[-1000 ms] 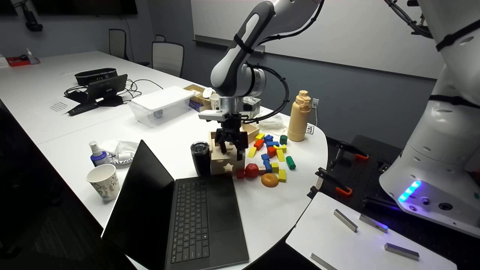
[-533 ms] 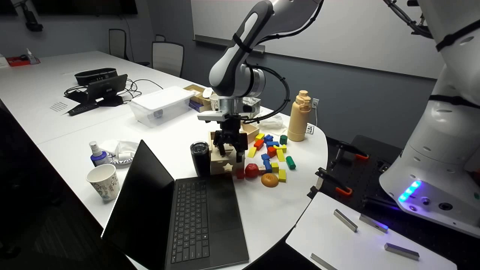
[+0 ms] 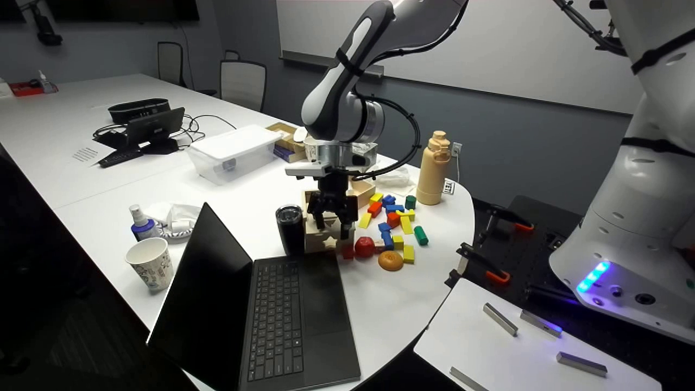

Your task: Move the shapes cube to the left next to the laptop

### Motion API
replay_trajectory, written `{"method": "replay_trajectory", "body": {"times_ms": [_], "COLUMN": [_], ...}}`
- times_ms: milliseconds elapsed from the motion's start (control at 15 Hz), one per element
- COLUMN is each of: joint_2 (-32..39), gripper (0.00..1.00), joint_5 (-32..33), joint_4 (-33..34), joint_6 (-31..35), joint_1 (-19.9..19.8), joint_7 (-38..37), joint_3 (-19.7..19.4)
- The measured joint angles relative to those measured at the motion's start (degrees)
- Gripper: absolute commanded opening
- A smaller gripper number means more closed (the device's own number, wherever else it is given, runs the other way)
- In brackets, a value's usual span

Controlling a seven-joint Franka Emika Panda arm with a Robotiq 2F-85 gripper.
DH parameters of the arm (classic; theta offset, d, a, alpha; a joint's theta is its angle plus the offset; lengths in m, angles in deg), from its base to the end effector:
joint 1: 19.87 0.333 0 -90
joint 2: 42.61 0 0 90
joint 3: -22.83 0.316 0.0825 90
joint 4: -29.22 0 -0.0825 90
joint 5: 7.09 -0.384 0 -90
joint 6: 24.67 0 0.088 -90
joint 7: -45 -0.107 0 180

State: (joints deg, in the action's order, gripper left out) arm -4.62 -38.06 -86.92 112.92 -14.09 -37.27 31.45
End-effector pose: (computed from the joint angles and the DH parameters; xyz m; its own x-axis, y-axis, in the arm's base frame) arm 0.5385 0.1463 0.0990 -0.1428 -0.9255 -0.3508 -0.9486 0.0269 0.3152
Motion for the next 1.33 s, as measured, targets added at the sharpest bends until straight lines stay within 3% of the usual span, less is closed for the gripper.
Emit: {"method": "replay_trajectory", "body": {"times_ms": [733, 1067, 1333], "joint_2": [-9.9, -21.2, -29.7], "gripper": [1.0, 1.0, 1.0], "joint_5": [2.5, 17.2, 31.5], "joint_4": [-5.0, -10.2, -13.6], "joint_6": [0.1, 0.8, 0.9], "joint_1": [2.7, 7.3, 8.2], "joint_7": [-0.8, -10.1, -19.0], "joint_3": [-1.0, -5.1, -6.5]}}
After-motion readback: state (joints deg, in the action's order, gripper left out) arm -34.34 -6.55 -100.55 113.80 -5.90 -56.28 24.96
